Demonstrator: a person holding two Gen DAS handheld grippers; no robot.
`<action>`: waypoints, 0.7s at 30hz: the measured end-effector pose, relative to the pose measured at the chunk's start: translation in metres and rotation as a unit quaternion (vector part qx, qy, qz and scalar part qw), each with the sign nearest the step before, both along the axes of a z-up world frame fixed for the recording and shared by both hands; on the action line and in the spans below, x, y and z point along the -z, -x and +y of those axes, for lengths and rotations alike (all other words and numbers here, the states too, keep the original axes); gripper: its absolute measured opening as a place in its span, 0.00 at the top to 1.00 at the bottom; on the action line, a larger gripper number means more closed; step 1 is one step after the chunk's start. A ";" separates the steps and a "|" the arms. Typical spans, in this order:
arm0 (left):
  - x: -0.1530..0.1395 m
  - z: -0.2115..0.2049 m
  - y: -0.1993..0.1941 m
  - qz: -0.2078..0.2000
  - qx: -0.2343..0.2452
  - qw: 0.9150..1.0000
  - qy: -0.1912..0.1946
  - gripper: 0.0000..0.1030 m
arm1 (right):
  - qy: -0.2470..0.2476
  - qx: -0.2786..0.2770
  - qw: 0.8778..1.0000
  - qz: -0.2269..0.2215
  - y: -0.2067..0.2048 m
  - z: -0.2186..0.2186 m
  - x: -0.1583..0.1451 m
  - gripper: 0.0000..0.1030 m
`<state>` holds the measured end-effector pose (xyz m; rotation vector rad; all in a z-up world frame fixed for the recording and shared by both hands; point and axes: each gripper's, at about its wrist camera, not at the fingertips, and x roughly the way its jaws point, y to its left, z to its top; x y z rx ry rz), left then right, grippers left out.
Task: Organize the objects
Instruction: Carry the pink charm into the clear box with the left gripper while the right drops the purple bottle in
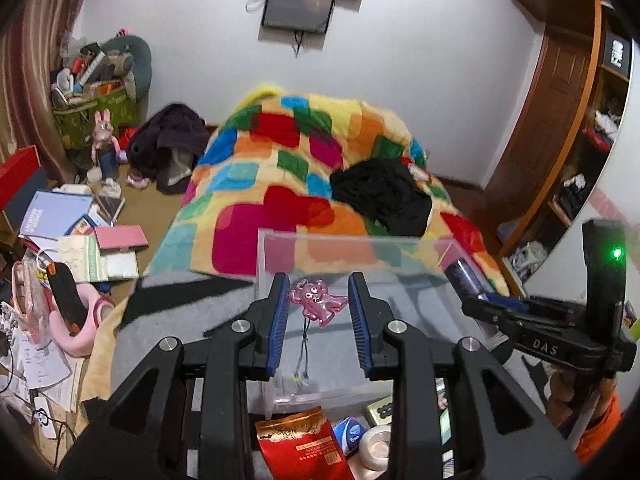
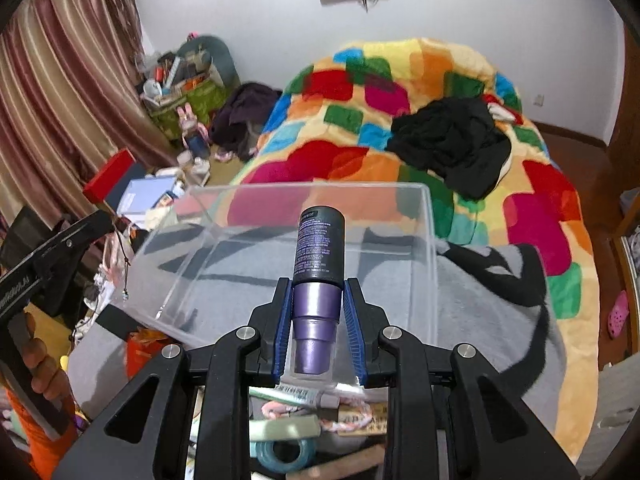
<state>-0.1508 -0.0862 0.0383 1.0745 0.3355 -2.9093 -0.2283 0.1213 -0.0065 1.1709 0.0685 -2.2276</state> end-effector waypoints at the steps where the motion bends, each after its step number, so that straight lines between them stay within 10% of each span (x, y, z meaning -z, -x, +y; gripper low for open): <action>1: 0.007 0.001 0.005 -0.014 0.003 1.000 0.002 0.71 | -0.007 -0.001 1.000 -0.004 0.003 -0.003 0.003 0.78; 21: 0.036 0.032 0.010 -0.079 0.053 0.994 0.044 0.59 | -0.079 -0.034 0.996 -0.003 0.003 -0.023 0.021 0.76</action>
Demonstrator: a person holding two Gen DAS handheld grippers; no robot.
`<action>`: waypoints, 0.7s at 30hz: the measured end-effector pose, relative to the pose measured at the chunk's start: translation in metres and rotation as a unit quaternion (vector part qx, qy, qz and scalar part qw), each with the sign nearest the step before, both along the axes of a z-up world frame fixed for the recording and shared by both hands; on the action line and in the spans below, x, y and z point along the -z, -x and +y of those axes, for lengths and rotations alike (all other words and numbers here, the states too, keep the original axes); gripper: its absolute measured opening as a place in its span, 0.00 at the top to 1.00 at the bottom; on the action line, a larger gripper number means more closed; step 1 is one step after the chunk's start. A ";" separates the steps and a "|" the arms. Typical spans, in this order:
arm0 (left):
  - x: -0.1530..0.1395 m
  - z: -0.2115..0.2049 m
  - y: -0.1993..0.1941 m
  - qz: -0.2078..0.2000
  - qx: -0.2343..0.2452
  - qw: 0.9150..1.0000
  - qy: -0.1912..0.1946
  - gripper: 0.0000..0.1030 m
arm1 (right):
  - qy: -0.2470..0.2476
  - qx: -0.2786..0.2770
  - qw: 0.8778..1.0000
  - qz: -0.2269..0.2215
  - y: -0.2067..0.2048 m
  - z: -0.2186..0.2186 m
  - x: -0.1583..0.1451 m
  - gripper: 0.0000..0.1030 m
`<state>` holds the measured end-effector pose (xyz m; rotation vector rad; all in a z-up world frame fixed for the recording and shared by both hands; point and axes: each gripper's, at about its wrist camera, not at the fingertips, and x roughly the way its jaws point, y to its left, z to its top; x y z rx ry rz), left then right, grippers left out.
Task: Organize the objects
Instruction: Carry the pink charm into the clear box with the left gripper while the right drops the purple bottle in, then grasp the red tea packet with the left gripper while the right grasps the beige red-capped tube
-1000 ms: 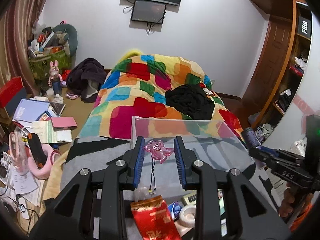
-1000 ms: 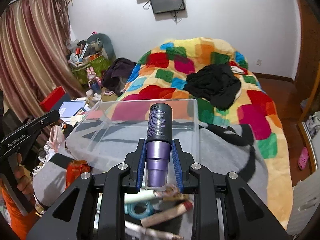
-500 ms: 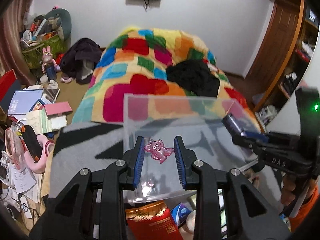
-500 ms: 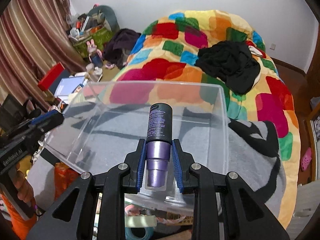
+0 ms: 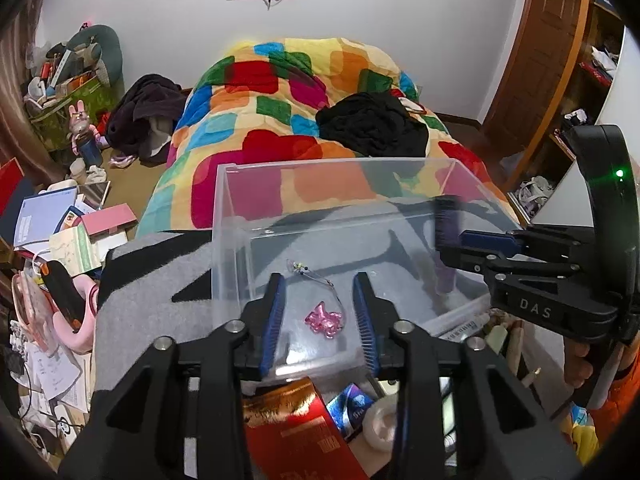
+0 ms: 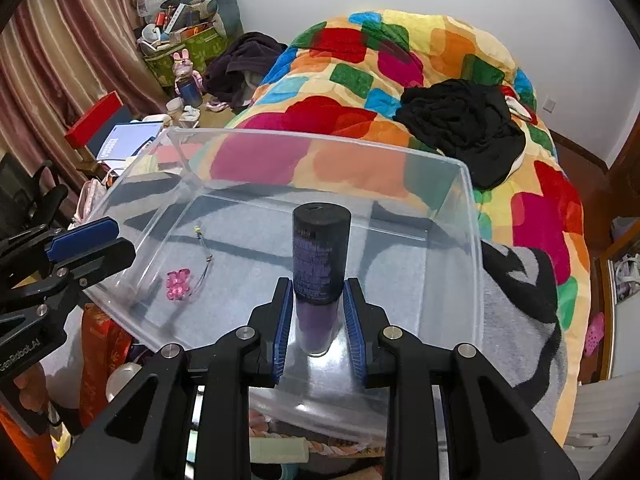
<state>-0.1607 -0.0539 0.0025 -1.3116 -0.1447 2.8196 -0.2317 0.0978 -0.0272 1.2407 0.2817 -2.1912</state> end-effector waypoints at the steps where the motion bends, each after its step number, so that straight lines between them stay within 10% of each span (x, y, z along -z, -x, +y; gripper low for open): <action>1: -0.003 0.000 -0.004 0.006 -0.001 1.000 0.001 0.51 | 0.002 0.001 1.000 0.003 -0.003 0.001 -0.003 0.75; 12: -0.031 0.004 -0.043 0.062 -0.020 0.997 0.035 0.10 | 0.054 0.020 0.996 0.068 -0.042 0.040 -0.044 0.38; 21: -0.001 -0.008 -0.071 0.023 -0.038 0.999 0.030 0.07 | 0.054 0.050 0.996 0.058 -0.062 0.070 -0.028 0.38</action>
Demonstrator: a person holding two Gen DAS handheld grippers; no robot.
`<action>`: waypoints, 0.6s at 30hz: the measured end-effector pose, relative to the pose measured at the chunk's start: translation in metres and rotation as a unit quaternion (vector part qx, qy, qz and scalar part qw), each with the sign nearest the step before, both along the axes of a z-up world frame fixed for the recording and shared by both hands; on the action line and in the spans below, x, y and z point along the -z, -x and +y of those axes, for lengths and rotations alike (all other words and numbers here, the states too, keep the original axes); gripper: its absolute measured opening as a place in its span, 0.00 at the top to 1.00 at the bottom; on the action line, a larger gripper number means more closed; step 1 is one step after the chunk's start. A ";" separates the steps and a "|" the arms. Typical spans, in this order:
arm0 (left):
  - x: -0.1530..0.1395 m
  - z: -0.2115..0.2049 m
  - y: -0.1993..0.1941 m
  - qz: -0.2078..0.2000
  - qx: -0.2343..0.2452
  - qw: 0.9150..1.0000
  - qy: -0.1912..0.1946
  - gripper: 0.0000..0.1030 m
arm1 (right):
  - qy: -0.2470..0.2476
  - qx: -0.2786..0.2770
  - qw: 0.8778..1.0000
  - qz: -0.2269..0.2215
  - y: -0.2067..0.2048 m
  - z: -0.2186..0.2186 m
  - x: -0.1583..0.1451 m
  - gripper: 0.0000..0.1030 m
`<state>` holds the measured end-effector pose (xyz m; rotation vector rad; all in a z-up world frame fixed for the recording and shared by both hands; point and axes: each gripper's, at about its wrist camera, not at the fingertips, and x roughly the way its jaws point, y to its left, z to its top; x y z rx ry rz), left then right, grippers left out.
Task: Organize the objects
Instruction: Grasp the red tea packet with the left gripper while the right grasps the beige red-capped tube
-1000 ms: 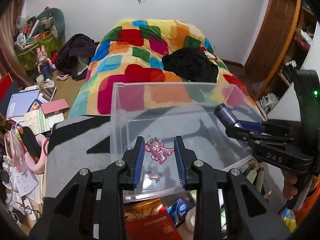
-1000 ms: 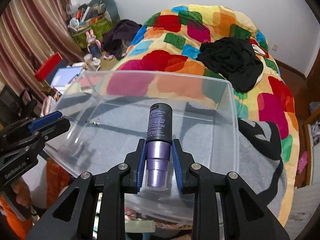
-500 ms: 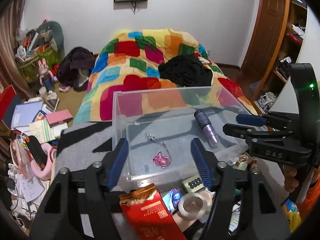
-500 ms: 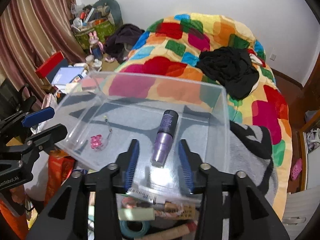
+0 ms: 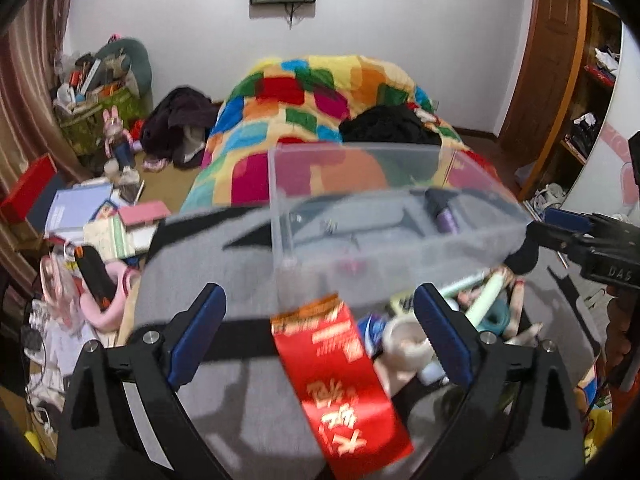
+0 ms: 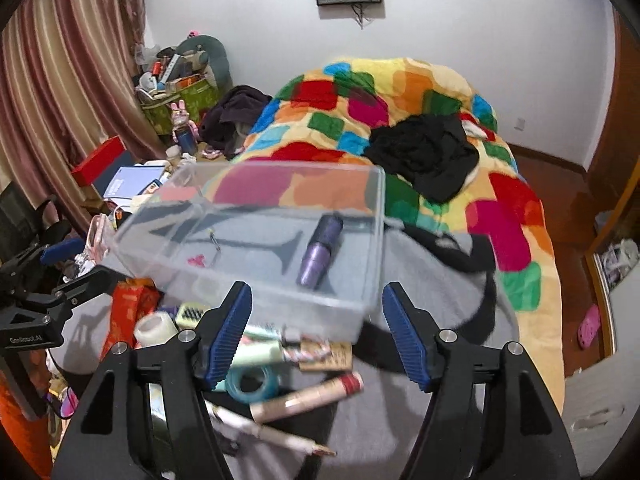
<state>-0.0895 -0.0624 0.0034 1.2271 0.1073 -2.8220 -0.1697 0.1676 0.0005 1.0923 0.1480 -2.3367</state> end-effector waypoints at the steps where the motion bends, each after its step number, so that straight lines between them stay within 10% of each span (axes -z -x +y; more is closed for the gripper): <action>1: 0.005 0.000 -0.002 -0.006 -0.002 1.000 0.000 0.07 | 0.001 0.002 1.000 -0.006 -0.001 0.002 0.004 0.38; 18: 0.054 -0.017 -0.011 -0.050 -0.037 0.997 -0.048 0.10 | 0.014 0.037 0.996 -0.083 -0.030 0.018 0.060 0.35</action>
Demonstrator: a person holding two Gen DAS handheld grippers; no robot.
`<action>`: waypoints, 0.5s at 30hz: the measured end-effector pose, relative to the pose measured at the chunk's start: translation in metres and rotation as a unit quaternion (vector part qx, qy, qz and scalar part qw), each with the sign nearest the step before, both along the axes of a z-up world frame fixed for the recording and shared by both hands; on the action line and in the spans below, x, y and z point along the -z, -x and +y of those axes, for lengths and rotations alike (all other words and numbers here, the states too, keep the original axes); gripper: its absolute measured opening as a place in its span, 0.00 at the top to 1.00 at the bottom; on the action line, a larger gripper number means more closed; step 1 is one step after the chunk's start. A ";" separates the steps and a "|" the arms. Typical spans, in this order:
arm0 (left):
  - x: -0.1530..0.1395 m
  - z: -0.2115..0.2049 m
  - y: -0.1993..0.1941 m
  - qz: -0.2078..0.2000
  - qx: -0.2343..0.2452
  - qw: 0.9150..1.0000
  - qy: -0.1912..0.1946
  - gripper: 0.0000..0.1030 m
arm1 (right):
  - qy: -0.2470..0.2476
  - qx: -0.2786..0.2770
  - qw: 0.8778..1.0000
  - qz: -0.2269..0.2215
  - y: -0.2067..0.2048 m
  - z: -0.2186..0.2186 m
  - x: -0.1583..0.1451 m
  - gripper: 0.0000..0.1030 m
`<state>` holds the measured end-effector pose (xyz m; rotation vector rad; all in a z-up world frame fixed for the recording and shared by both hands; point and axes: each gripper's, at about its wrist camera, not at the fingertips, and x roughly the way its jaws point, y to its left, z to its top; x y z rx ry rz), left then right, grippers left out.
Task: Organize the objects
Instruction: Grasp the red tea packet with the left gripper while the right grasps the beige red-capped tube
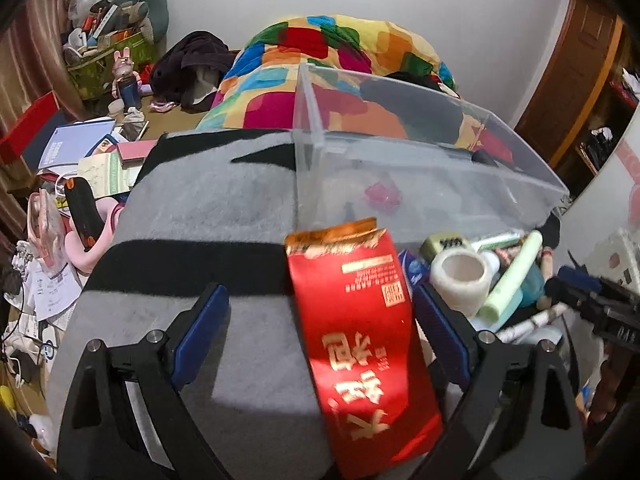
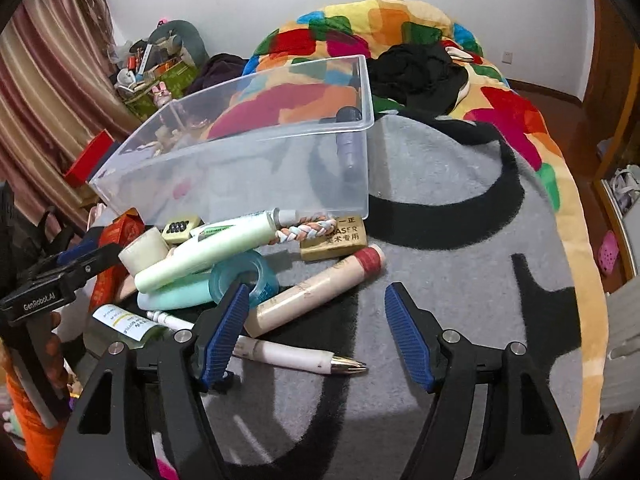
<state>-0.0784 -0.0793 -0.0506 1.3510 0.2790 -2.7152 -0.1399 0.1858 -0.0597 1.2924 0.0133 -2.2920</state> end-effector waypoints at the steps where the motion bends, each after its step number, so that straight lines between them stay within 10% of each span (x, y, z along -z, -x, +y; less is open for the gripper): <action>1: 0.001 -0.001 -0.004 -0.002 0.002 1.000 0.005 0.12 | -0.003 0.002 1.000 -0.001 0.000 0.003 0.001 0.35; 15: -0.005 -0.006 0.009 0.004 -0.004 1.000 0.009 0.15 | 0.033 0.050 0.998 -0.019 0.014 0.021 -0.003 0.51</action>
